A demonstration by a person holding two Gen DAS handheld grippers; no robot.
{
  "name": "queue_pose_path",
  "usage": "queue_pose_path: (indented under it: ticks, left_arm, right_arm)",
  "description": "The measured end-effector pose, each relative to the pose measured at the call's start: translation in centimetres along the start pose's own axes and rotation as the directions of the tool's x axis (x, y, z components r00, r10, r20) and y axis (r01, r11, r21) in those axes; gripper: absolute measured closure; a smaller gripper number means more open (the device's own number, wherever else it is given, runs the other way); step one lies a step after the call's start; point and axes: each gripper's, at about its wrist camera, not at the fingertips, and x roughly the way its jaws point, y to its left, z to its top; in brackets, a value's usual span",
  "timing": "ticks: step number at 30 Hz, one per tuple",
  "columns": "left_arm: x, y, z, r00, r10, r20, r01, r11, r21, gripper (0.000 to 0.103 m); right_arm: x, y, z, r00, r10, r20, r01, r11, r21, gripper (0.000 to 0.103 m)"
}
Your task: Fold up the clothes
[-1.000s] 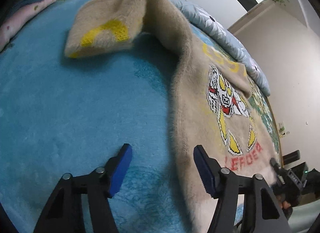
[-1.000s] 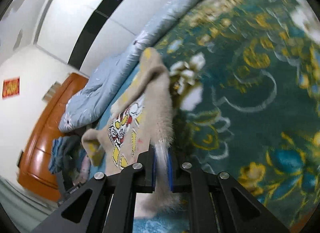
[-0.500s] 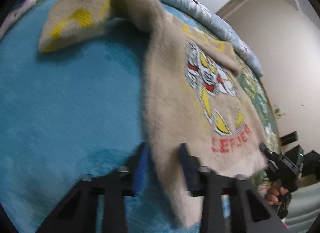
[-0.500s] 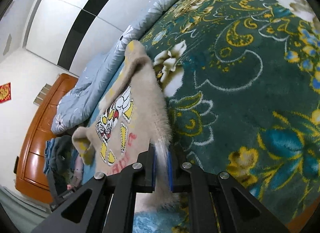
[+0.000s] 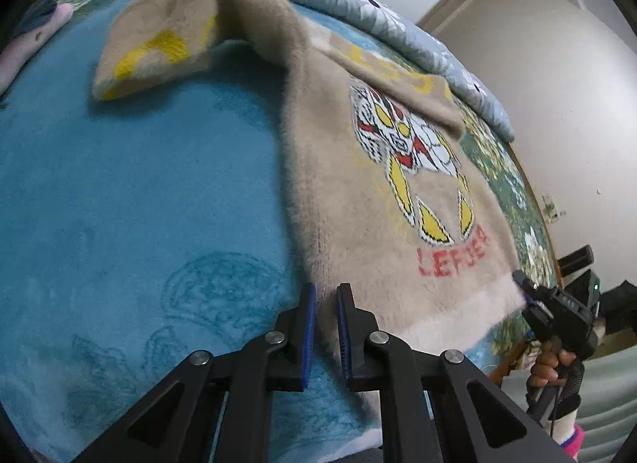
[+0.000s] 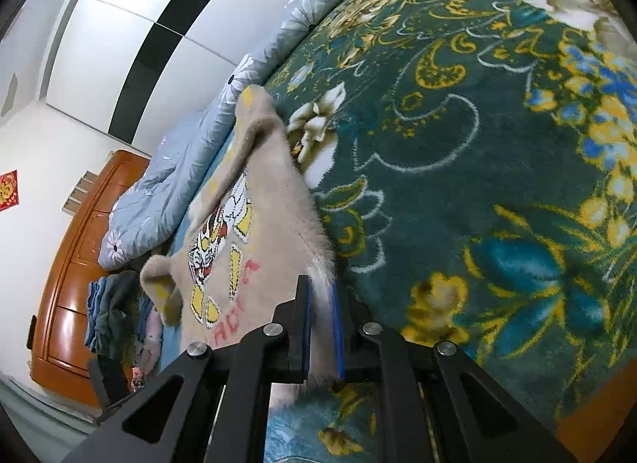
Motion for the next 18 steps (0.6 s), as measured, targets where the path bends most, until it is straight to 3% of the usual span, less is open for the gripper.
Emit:
queue_pose_path:
  ticks: [3,7,8,10,12,13,16,18]
  left_arm:
    - [-1.5,-0.7,1.0,0.995,0.076,0.058,-0.078,0.997,0.022,0.089]
    - [-3.5,-0.2,4.0,0.984,0.075,0.164,-0.059,0.993,-0.104,0.06]
    - [-3.8,-0.3,4.9,0.977,0.09,0.196,-0.063,0.988,-0.139,0.057]
    - [-4.2,-0.8,6.9,0.961,0.101,0.257,-0.047,0.977,-0.209,0.042]
    - [-4.3,-1.5,8.8,0.939,0.098,0.329,-0.002,0.96,-0.281,0.027]
    - [-4.3,-1.8,9.7,0.925,0.106,0.365,0.016,0.948,-0.318,0.021]
    - [-3.9,-2.1,11.1,0.883,0.182,0.432,0.014,0.912,-0.411,0.014]
    - [-3.3,-1.9,11.4,0.862,0.234,0.449,-0.009,0.894,-0.448,0.014]
  right_arm:
    - [-0.6,0.2,0.3,0.999,-0.029,0.016,0.03,0.999,-0.028,0.092]
    - [-2.2,1.5,1.6,0.985,-0.142,0.095,0.152,0.982,-0.108,0.092]
    - [-2.2,2.1,1.8,0.984,-0.15,0.1,0.162,0.978,-0.129,0.092]
    - [-1.9,3.4,2.3,0.982,-0.158,0.104,0.174,0.97,-0.17,0.083]
    - [-1.3,4.8,2.7,0.981,-0.168,0.101,0.186,0.958,-0.217,0.059]
    - [-0.8,5.6,3.0,0.98,-0.174,0.095,0.193,0.95,-0.245,0.056]
    - [1.2,8.0,3.7,0.975,-0.206,0.079,0.22,0.913,-0.342,0.053]
    - [3.2,9.9,4.3,0.967,-0.245,0.071,0.252,0.873,-0.417,0.036]
